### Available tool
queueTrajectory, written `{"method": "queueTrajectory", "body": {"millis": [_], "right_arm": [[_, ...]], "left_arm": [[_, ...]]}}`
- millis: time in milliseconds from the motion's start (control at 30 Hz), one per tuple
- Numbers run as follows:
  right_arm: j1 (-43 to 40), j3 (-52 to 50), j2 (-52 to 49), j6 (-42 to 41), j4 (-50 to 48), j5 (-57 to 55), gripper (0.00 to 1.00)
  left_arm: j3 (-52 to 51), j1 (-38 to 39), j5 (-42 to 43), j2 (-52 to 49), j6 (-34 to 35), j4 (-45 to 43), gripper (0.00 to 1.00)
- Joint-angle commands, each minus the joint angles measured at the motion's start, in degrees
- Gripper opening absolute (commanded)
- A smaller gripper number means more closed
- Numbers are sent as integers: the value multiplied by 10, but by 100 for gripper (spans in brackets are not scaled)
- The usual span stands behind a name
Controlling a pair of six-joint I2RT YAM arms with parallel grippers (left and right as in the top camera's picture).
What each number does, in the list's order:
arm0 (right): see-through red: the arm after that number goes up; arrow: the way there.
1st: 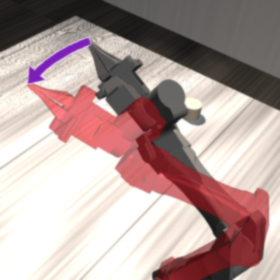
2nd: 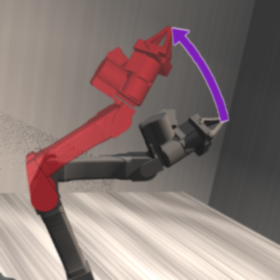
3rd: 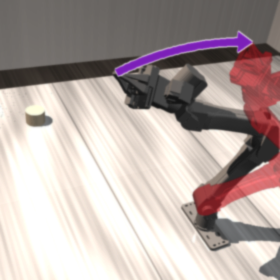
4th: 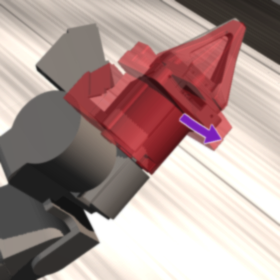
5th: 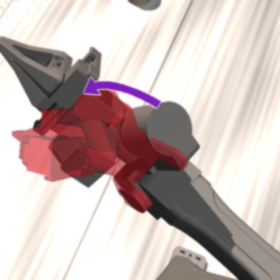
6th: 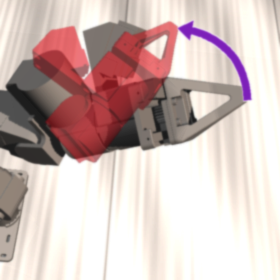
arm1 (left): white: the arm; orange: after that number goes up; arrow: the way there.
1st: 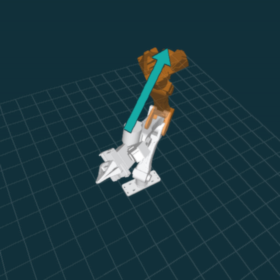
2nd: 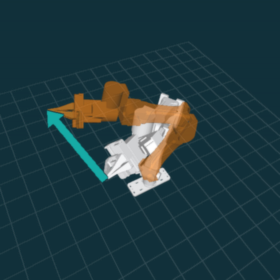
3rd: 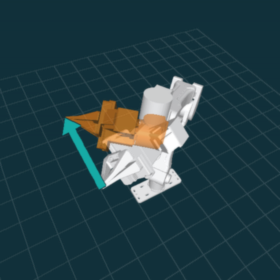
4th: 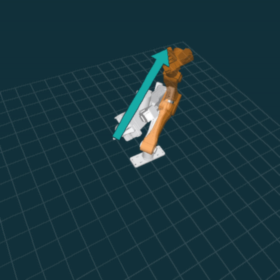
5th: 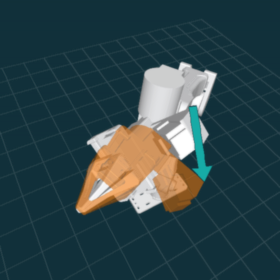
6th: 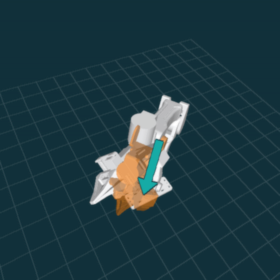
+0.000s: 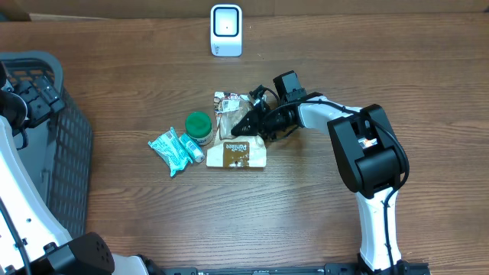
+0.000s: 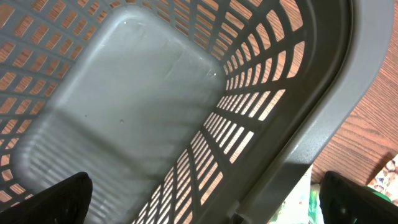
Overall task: Scan the item barcode
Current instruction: 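Raise the clear bag and carry it toward the scanner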
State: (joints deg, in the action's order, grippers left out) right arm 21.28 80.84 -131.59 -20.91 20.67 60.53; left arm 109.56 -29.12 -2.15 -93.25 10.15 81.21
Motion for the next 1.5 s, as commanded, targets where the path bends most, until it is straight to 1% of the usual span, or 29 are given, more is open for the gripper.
{"method": "queueTrajectory", "body": {"millis": [0,100,300,400,567,700,967,1133,1300,1433,1467], "right_arm": [[-7,-2,64,81,41,-5,18],[-11,-1,122,119,74,-5,17],[-27,-1,250,130,112,-4,12],[-31,-1,313,169,138,-4,9],[-30,-1,410,239,188,-8,9],[-30,-1,463,240,213,-49,9],[-30,-1,477,242,242,-58,7],[-30,-1,477,238,247,-65,4],[-29,2,477,197,251,-119,4],[-23,46,474,187,285,-191,4],[-16,71,470,187,302,-229,4]], "left_arm": [[4,0,2,-2,4,0,100],[4,0,2,-2,4,0,100],[4,0,2,-2,4,0,100],[4,0,2,-2,4,0,100],[4,0,2,-2,4,0,99],[4,0,2,-2,4,0,100],[4,0,2,-2,4,0,100],[4,0,2,-2,4,0,100],[4,0,2,-2,4,0,99],[4,0,2,-2,4,0,100],[4,0,2,-2,4,0,99]]}}
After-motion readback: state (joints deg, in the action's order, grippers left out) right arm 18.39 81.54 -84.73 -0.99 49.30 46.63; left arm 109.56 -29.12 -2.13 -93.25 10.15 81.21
